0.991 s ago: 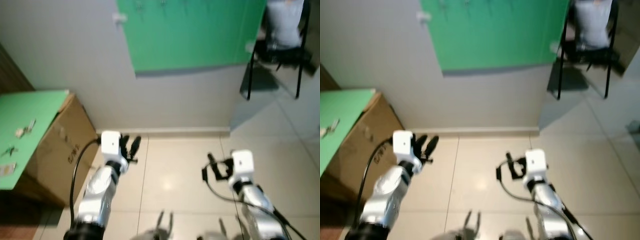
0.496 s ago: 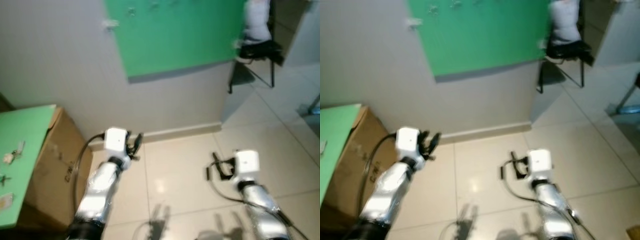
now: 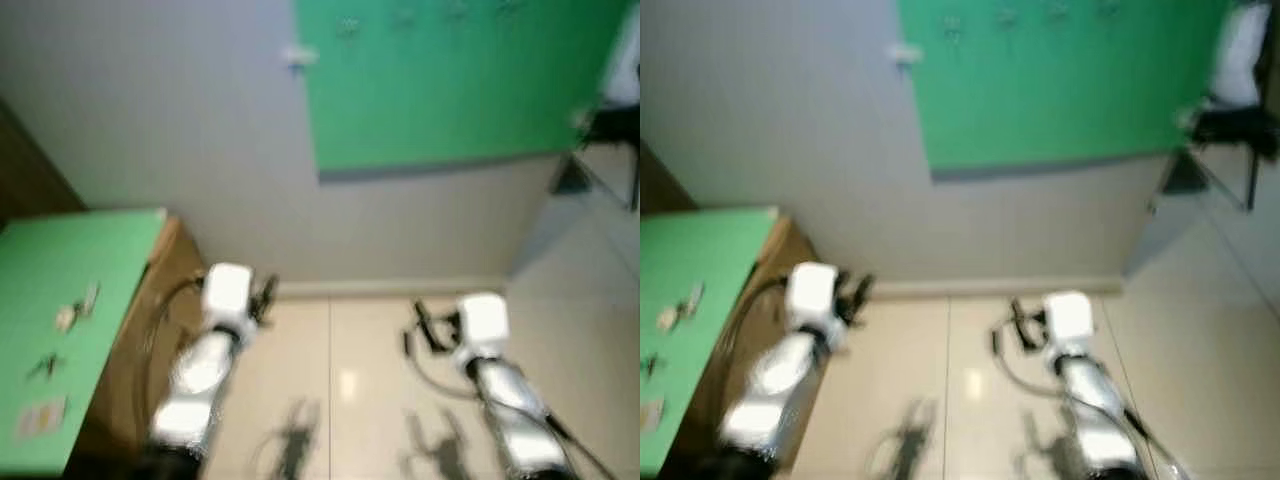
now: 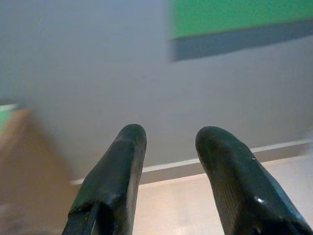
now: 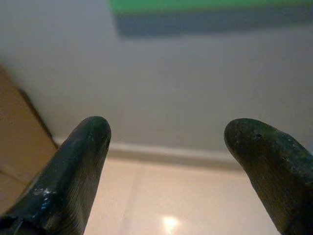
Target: Hang keys on a hook
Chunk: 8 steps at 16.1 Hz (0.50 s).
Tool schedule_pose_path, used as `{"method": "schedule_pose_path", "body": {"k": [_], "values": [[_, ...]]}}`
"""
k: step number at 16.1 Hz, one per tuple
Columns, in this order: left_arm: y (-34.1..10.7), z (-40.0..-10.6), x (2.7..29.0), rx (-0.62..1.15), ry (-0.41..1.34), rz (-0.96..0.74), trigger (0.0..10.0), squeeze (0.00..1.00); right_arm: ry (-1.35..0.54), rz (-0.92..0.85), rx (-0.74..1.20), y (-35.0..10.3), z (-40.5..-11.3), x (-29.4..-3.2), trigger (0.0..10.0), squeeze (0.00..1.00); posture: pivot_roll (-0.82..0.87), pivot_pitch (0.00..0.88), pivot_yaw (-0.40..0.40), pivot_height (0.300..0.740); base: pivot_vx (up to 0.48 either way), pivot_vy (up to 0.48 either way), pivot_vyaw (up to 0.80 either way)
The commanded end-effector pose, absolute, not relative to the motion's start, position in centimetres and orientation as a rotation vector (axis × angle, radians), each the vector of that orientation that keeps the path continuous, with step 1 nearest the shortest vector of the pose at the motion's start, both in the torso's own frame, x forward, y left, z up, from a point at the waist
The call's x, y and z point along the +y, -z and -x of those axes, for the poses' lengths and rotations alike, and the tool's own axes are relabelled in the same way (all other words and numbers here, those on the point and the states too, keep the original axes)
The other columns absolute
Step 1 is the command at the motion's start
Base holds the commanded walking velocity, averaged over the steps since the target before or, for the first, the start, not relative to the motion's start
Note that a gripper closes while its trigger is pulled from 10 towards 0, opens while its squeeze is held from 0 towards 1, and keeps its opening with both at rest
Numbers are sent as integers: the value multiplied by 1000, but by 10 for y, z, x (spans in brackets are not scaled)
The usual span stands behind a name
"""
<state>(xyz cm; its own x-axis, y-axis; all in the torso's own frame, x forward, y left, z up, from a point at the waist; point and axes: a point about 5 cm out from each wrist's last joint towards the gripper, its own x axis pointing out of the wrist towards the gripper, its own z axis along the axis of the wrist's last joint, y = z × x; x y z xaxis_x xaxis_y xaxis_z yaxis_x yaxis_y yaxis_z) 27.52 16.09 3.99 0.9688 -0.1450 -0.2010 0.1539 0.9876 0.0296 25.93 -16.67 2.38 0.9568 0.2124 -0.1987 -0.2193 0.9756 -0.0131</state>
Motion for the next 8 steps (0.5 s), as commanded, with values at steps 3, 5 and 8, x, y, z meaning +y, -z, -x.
{"method": "schedule_pose_path", "body": {"k": [3, 5, 8], "values": [[-45, -277, 163, 169, 126, -39, 10000, 1000, -235, 3, 130, -36, -260, -171, 10000, 1000, -241, 0, 110, 717, 0, 0, 0], [-47, -278, 167, 162, 113, -18, 10000, 1000, -227, 15, 112, -42, -266, -167, 10000, 1000, -240, 0, 109, 717, 0, 0, 0], [-43, -276, 169, 170, 93, -43, 10000, 1000, -237, 33, 126, -40, -266, -168, 10000, 1000, -234, 0, 105, 717, 0, 0, 0]]}}
